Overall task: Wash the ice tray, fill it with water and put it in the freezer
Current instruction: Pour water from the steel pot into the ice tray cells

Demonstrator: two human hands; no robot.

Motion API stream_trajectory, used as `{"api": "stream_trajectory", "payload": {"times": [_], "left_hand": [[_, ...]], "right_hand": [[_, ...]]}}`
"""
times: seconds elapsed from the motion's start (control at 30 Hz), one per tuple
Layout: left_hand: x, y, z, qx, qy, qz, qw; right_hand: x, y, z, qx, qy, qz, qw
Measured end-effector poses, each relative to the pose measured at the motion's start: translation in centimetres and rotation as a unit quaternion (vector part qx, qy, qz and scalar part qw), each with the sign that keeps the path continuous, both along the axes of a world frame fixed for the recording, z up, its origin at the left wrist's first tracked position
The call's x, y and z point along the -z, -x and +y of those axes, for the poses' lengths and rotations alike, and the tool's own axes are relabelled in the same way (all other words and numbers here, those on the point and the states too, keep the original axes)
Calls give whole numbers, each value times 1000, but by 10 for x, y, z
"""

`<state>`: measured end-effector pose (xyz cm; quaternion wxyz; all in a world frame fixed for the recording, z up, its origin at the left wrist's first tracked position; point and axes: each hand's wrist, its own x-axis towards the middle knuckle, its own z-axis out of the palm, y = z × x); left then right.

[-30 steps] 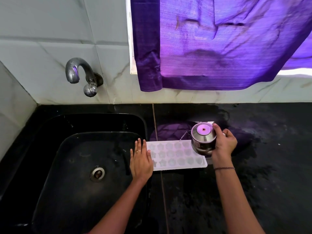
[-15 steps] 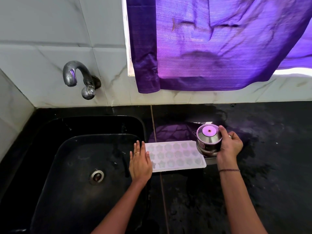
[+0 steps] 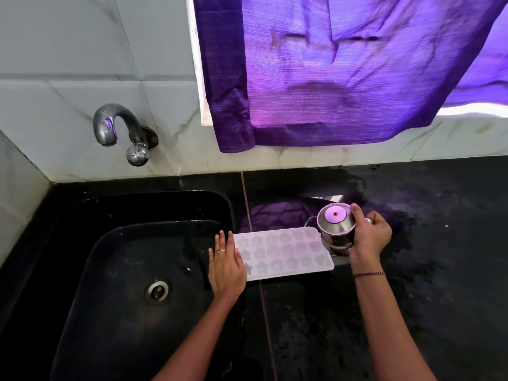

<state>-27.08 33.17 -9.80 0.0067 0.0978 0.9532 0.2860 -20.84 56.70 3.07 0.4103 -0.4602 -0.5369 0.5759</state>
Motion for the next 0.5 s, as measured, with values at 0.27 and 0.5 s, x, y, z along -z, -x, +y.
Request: {"api": "stream_trajectory", "payload": {"times": [0.27, 0.5], "left_hand": [[5, 1, 0, 0, 9, 7, 1000], [4, 0, 0, 3, 11, 13, 1000]], "right_hand": [[2, -2, 3, 4, -14, -28, 1000], [3, -2, 5, 11, -20, -32, 999]]}}
